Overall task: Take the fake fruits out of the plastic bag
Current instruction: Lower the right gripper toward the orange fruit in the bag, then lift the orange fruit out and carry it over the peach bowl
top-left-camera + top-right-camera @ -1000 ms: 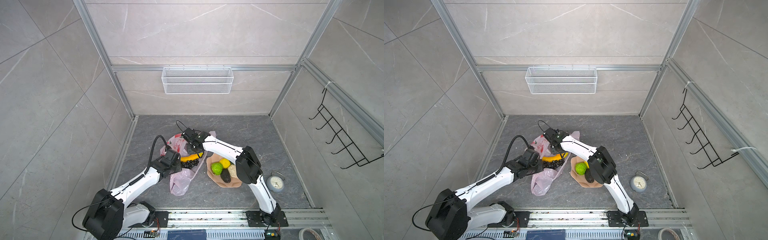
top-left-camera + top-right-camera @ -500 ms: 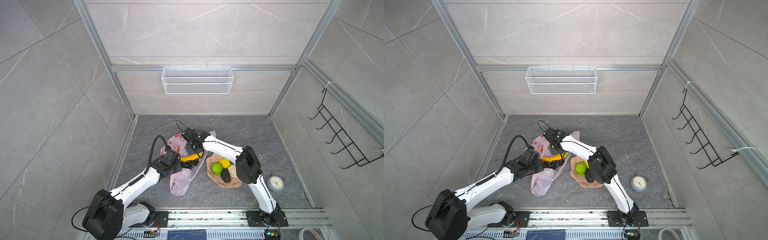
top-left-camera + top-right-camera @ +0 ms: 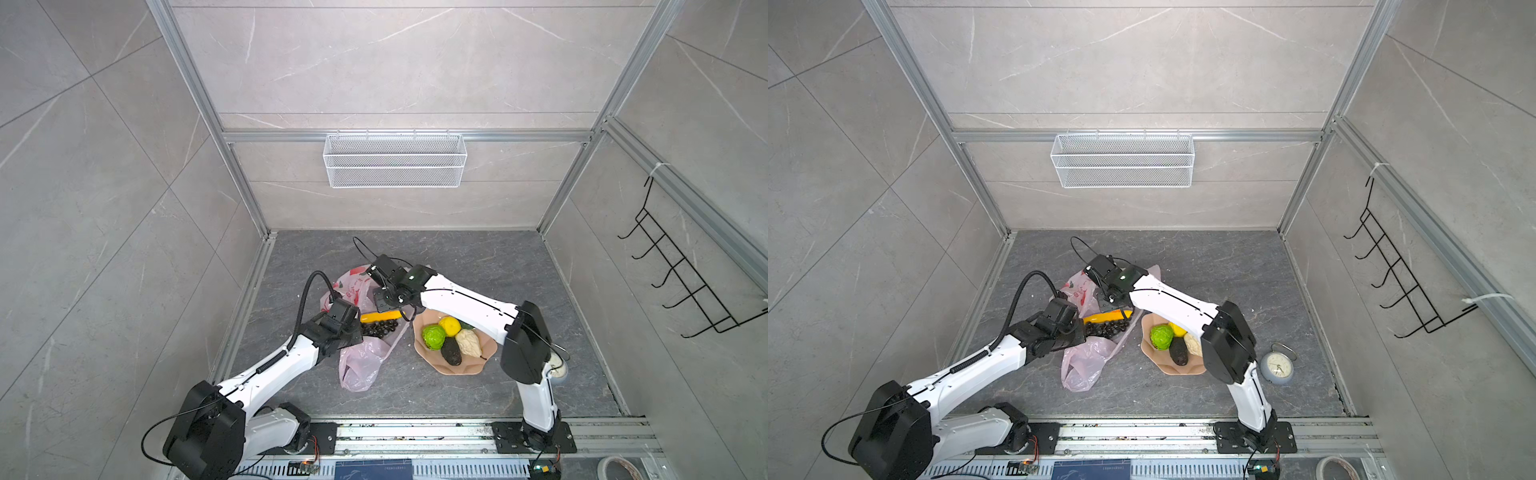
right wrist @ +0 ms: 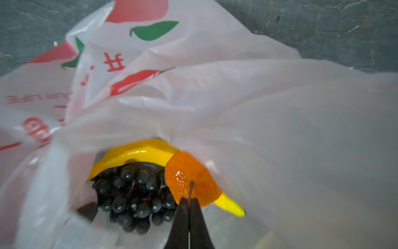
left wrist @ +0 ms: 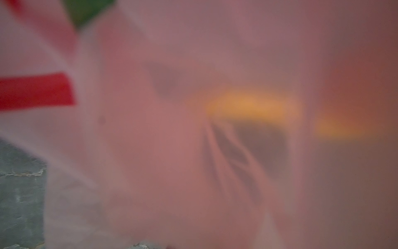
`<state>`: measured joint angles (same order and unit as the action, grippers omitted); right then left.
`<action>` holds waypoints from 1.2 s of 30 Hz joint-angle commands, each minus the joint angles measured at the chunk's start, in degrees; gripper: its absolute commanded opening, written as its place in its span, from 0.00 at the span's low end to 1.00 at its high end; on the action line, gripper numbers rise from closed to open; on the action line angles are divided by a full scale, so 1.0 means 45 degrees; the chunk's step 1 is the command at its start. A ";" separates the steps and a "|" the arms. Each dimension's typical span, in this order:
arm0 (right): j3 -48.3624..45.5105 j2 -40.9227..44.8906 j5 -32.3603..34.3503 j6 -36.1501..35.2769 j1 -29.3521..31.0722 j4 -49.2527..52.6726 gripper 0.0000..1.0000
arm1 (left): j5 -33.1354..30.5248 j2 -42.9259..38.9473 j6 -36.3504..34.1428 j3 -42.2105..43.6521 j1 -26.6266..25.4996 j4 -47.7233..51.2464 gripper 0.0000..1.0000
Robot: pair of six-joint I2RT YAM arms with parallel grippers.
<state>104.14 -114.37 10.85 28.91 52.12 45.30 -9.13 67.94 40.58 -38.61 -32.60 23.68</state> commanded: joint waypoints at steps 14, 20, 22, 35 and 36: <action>-0.5191 0.6375 -0.1474 0.0554 0.0213 0.0459 0.00 | -0.0312 0.0151 0.0181 0.0079 -0.0053 -0.0322 0.07; -0.6282 0.8568 -0.1104 0.0677 -0.0169 0.1604 0.00 | -0.0345 0.0323 0.0166 0.0166 -0.0060 -0.0423 0.07; -0.6521 0.8983 -0.1005 0.0636 -0.0600 0.2080 0.00 | -0.0357 0.0430 0.0173 0.0141 -0.0059 -0.0442 0.07; -0.7226 0.8876 -0.1354 -0.0036 -0.3364 0.1434 0.00 | -0.0296 0.0285 0.0255 -0.0075 -0.0060 -0.0281 0.07; -0.7254 0.8708 -0.1481 -0.0012 -0.3430 0.1203 0.00 | -0.0332 0.0255 0.0258 -0.0055 -0.0060 -0.0264 0.07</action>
<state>71.92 -73.06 5.04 29.87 37.45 52.71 -9.98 70.08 40.58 -38.22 -32.60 22.26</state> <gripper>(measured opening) 0.043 0.070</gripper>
